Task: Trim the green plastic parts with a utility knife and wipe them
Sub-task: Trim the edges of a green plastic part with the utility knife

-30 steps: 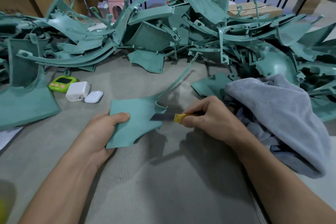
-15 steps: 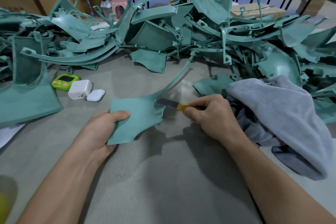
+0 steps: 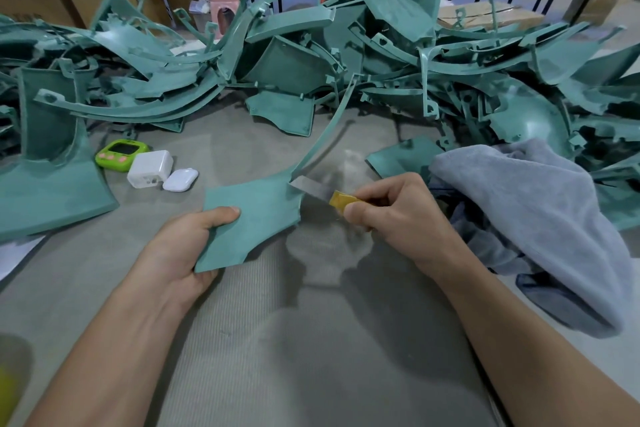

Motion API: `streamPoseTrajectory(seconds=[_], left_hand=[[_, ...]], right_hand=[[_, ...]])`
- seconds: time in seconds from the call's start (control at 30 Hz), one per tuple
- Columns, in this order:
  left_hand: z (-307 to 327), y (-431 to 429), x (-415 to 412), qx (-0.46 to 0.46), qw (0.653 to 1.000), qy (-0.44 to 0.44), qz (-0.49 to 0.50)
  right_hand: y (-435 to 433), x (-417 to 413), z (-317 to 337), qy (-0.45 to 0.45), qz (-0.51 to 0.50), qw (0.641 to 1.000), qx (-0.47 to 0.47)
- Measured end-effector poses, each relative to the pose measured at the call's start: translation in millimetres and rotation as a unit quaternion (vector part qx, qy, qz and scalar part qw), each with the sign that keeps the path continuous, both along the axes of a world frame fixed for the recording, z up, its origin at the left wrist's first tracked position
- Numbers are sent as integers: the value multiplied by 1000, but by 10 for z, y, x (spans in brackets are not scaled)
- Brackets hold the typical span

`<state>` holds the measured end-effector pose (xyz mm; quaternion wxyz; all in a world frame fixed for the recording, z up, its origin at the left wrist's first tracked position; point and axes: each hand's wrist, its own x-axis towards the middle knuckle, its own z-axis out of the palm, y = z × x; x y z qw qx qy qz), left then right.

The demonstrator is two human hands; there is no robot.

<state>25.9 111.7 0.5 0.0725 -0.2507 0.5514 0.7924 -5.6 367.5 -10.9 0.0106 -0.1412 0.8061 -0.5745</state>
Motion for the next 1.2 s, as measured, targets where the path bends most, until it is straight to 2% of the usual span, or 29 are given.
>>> streamPoseTrajectory(seconds=[0.23, 0.4, 0.5, 0.6, 0.7, 0.97, 1.2], left_hand=[[23, 28, 15, 7, 1000, -10, -3], [12, 18, -6, 18, 1000, -15, 4], [15, 7, -9, 33, 999, -17, 4], [21, 12, -13, 41, 999, -17, 9], [43, 18, -20, 58, 998, -19, 20], [51, 0, -1, 79, 997, -25, 9], [42, -10, -17, 80, 996, -26, 8]], right_hand=[[61, -68, -4, -33, 59, 995, -68], [76, -32, 23, -21, 43, 996, -81], [39, 13, 51, -13, 65, 998, -10], [-34, 27, 27, 21, 12, 997, 74], [-75, 40, 18, 59, -42, 995, 67], [-84, 62, 20, 61, 0, 998, 14], [-115, 68, 14, 95, -45, 994, 22]])
